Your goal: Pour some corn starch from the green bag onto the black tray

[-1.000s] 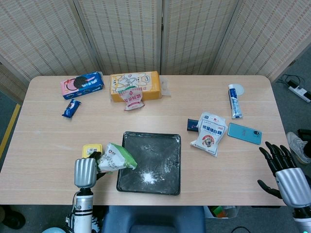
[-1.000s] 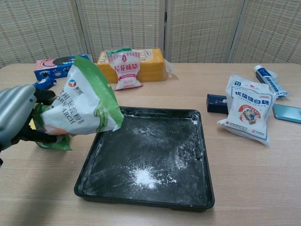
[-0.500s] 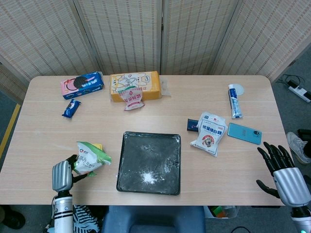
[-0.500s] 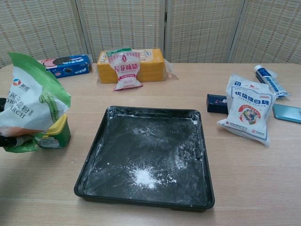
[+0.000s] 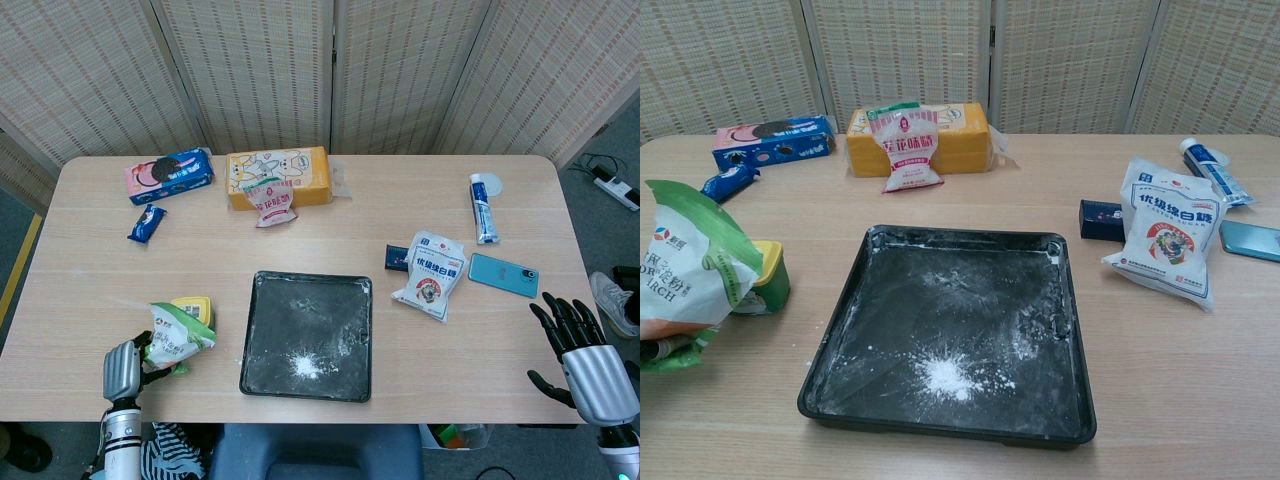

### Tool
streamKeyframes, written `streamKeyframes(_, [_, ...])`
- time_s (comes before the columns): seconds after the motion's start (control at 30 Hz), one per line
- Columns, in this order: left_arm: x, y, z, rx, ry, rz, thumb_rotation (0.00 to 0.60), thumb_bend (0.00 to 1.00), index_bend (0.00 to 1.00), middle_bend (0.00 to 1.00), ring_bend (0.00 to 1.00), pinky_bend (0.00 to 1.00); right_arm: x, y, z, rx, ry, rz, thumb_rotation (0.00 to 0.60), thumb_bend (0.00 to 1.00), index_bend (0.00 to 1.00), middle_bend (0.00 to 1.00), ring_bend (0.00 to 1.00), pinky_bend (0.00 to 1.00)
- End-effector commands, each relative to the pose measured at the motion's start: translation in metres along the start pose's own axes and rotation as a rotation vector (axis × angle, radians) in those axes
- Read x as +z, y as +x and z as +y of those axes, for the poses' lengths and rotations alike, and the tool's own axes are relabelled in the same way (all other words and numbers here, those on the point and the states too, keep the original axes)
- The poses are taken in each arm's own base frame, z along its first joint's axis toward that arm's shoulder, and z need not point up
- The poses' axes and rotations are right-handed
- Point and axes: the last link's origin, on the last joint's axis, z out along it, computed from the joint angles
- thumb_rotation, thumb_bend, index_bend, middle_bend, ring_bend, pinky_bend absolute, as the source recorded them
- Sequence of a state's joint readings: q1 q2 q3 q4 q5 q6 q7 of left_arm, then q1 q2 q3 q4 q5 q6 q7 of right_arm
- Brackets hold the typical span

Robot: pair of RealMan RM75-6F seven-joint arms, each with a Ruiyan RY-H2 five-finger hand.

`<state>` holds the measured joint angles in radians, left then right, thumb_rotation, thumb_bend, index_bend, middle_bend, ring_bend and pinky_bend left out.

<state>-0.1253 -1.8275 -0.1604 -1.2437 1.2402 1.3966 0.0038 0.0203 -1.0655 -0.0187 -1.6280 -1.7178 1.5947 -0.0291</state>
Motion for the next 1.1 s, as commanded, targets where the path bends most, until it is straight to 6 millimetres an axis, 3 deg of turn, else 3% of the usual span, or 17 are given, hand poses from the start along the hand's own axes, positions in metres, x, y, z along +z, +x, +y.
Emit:
streamKeyframes(0.03, [0.004,-0.005,-0.003,-0.018,0.007,-0.012,0.6,0.26,0.61,0.76,1.0,1.0,0.0,0.0,0.0,-0.002,0.0,-0.002,0.6,0.21,0.0,0.0,0.0,0.0])
streamKeyframes(0.23, [0.012,-0.009,-0.01,-0.024,0.023,-0.022,0.6,0.26,0.6,0.76,1.0,1.0,0.001,-0.003,-0.001,-0.009,-0.001,-0.008,0.6,0.21,0.0,0.0,0.0,0.0])
streamKeyframes(0.33, [0.014,-0.009,-0.012,-0.029,0.024,-0.022,0.6,0.26,0.54,0.73,1.0,1.0,0.002,-0.004,-0.002,-0.011,-0.003,-0.01,0.6,0.21,0.0,0.0,0.0,0.0])
streamKeyframes(0.43, [0.015,-0.009,-0.013,-0.029,0.019,-0.031,0.6,0.25,0.41,0.61,1.0,1.0,0.002,-0.004,-0.002,-0.013,-0.002,-0.013,0.6,0.21,0.0,0.0,0.0,0.0])
streamKeyframes(0.5, [0.016,-0.009,-0.014,-0.024,0.015,-0.043,0.6,0.24,0.3,0.46,1.0,1.0,0.002,-0.004,-0.002,-0.014,-0.003,-0.012,0.6,0.21,0.0,0.0,0.0,0.0])
streamKeyframes(0.87, [0.016,-0.009,-0.015,-0.002,0.008,-0.133,0.6,0.2,0.0,0.03,1.0,1.0,0.002,-0.004,-0.002,-0.013,-0.003,-0.008,0.6,0.21,0.0,0.0,0.0,0.0])
streamKeyframes(1.1, [0.008,0.002,-0.007,-0.065,-0.036,-0.182,0.6,0.19,0.0,0.0,0.99,1.0,0.001,-0.002,-0.001,-0.009,-0.005,-0.002,0.6,0.21,0.0,0.0,0.0,0.0])
